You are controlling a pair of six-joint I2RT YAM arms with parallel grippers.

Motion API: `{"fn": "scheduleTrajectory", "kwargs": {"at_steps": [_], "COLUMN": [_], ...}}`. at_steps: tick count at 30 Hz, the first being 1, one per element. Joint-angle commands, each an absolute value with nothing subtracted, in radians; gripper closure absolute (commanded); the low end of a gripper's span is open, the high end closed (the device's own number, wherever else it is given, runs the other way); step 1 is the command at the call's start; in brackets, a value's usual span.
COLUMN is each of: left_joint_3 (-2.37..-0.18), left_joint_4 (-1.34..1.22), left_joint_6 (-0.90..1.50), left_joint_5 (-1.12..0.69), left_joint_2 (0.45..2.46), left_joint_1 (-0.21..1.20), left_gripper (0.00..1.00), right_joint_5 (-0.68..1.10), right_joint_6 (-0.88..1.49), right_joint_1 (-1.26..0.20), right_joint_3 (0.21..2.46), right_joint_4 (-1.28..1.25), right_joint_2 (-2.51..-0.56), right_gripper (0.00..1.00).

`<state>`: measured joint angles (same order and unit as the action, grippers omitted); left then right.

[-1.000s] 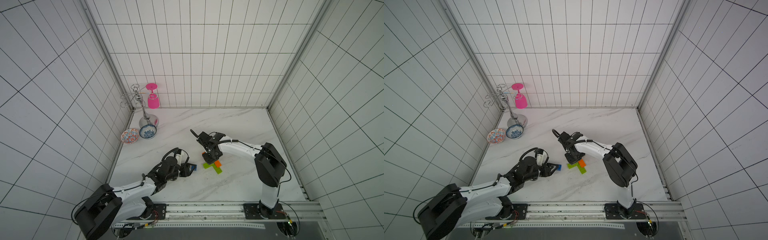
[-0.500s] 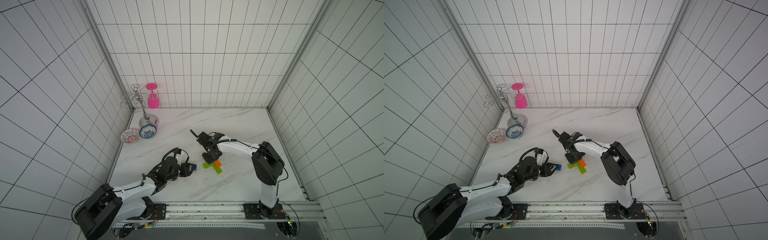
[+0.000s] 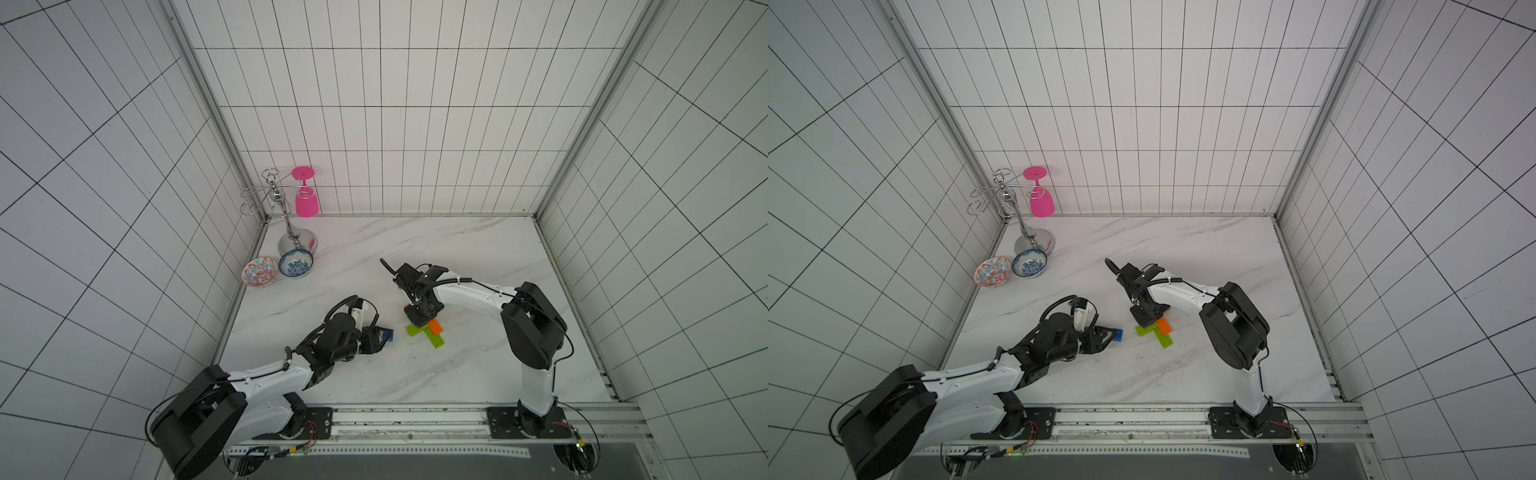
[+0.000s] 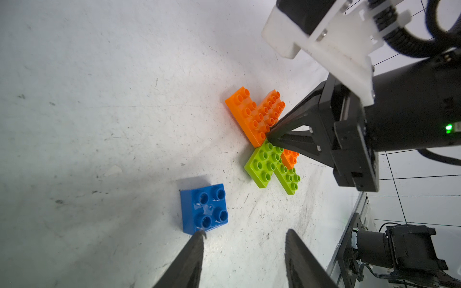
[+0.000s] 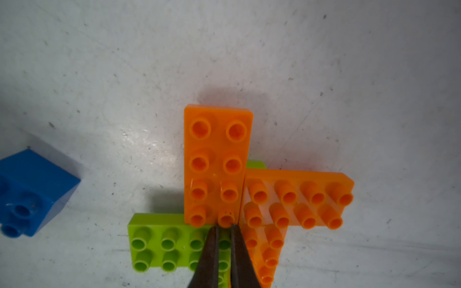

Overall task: Assemble a small pinwheel with lego
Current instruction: Assemble the lego brick with the lego brick.

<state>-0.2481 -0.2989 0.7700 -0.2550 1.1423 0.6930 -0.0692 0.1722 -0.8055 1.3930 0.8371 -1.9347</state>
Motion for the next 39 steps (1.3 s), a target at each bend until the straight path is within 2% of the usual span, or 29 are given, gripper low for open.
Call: {"fn": "scheduleTrajectory", "kwargs": {"at_steps": [1, 19, 28, 39], "left_joint_3": [-0.275, -0.294, -0.299, -0.291], "left_joint_4": [-0.337, -0.324, -0.282, -0.275], "left_joint_6": [0.771, 0.76, 0.751, 0.751], "left_joint_5": [-0.247, -0.246, -0.225, -0.219], "left_joint_2": [1.152, 1.163, 1.128, 1.114], "left_joint_1": [0.697, 0.697, 0.697, 0.697], "left_gripper": [0.46, 0.46, 0.44, 0.44], "right_joint_5": [-0.077, -0.061, -0.05, -0.049], "right_joint_6": [0.155, 0.187, 0.195, 0.197], "right_joint_1": [-0.795, -0.802, -0.8, -0.8], "right_joint_3": [1.381, 1.197, 1.273, 1.315], "right_joint_4": [0.837, 0.751, 0.788, 0.824], "right_joint_2": [-1.972, -1.965, -1.894, -1.852], "right_gripper": [0.92, 0.92, 0.84, 0.8]}}
